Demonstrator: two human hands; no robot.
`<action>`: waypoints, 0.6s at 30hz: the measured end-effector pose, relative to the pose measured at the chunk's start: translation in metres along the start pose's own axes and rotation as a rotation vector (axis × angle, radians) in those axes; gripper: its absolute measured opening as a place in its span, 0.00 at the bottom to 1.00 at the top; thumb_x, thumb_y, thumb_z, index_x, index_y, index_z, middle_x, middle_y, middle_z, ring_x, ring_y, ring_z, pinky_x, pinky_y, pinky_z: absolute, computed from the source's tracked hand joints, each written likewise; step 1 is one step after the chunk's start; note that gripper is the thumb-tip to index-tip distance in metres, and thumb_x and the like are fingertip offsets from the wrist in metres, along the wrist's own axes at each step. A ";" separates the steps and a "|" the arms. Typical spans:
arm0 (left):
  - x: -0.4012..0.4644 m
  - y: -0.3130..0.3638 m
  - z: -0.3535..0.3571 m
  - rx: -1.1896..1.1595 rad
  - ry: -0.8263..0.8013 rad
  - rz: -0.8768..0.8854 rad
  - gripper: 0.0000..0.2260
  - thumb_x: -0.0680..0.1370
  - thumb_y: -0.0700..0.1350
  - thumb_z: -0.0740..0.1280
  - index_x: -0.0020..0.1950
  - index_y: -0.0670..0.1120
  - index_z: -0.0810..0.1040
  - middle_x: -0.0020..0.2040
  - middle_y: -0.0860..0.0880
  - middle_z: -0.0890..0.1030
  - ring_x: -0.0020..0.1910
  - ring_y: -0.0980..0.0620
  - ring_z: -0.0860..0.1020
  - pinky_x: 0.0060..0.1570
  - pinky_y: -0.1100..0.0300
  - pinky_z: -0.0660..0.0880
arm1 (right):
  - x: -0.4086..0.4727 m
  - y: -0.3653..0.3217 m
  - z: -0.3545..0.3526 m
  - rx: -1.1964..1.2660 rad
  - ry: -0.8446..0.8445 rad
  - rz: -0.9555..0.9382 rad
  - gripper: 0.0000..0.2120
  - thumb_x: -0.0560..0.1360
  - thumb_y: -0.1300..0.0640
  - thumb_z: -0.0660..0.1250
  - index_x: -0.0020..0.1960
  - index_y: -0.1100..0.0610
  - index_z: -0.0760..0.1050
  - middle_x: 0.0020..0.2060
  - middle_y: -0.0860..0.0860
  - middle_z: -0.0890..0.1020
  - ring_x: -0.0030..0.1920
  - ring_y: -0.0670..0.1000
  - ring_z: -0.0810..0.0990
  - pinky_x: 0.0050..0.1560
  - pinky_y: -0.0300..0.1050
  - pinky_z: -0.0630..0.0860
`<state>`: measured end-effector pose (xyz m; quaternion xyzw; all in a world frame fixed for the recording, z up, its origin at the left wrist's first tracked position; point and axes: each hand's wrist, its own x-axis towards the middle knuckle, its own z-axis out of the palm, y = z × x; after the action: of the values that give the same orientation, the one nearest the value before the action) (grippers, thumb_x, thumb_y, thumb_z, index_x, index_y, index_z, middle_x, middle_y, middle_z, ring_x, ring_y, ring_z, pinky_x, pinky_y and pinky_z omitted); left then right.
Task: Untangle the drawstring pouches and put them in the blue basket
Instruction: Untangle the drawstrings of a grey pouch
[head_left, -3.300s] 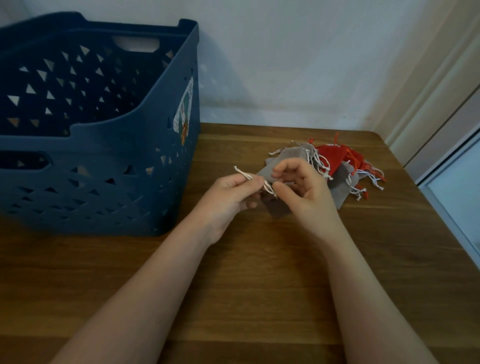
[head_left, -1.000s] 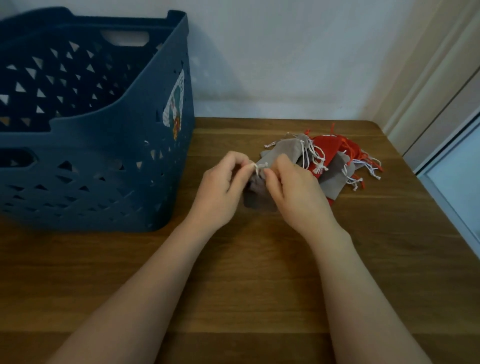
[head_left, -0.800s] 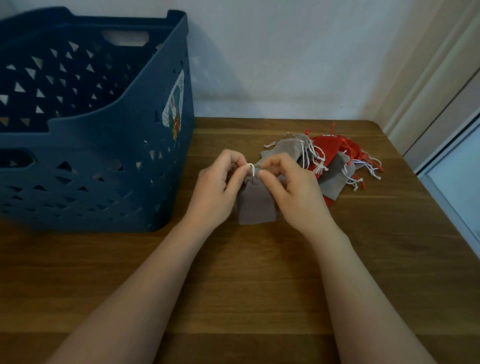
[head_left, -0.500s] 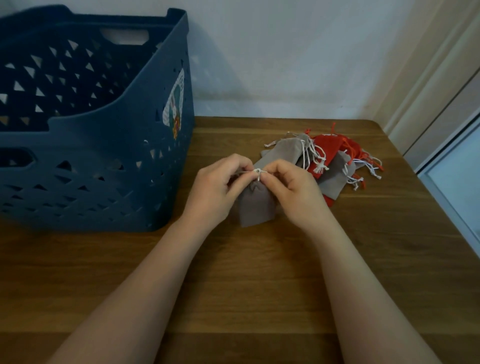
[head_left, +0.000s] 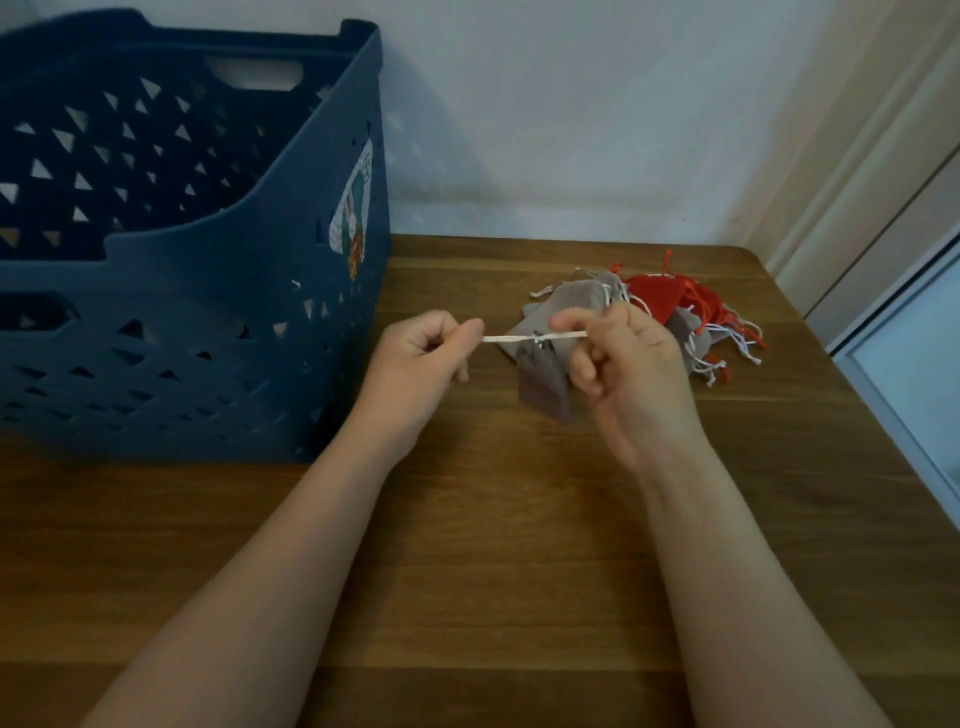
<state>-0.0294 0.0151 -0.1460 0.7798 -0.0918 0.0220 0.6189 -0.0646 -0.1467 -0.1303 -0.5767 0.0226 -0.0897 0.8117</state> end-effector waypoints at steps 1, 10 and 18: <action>0.000 0.001 0.002 -0.057 0.001 -0.057 0.14 0.78 0.45 0.64 0.32 0.44 0.73 0.27 0.52 0.73 0.28 0.59 0.70 0.32 0.68 0.70 | 0.000 0.000 0.002 0.080 -0.024 0.030 0.17 0.77 0.69 0.55 0.31 0.57 0.63 0.29 0.50 0.77 0.22 0.44 0.65 0.24 0.35 0.59; -0.008 0.010 0.010 -0.254 -0.078 -0.136 0.13 0.80 0.48 0.60 0.36 0.48 0.74 0.30 0.51 0.72 0.29 0.57 0.70 0.31 0.65 0.69 | -0.007 0.024 0.011 -0.510 -0.126 -0.047 0.08 0.78 0.59 0.62 0.46 0.51 0.79 0.34 0.47 0.80 0.35 0.41 0.77 0.37 0.33 0.74; -0.014 0.017 0.011 -0.131 -0.169 0.043 0.12 0.78 0.43 0.63 0.34 0.45 0.76 0.42 0.51 0.74 0.33 0.64 0.72 0.33 0.72 0.69 | -0.007 0.030 0.015 -0.537 -0.084 -0.147 0.09 0.75 0.60 0.66 0.52 0.50 0.72 0.37 0.54 0.78 0.37 0.54 0.78 0.39 0.50 0.77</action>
<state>-0.0472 0.0027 -0.1347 0.7345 -0.1616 -0.0368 0.6581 -0.0660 -0.1218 -0.1541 -0.7745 -0.0302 -0.1150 0.6213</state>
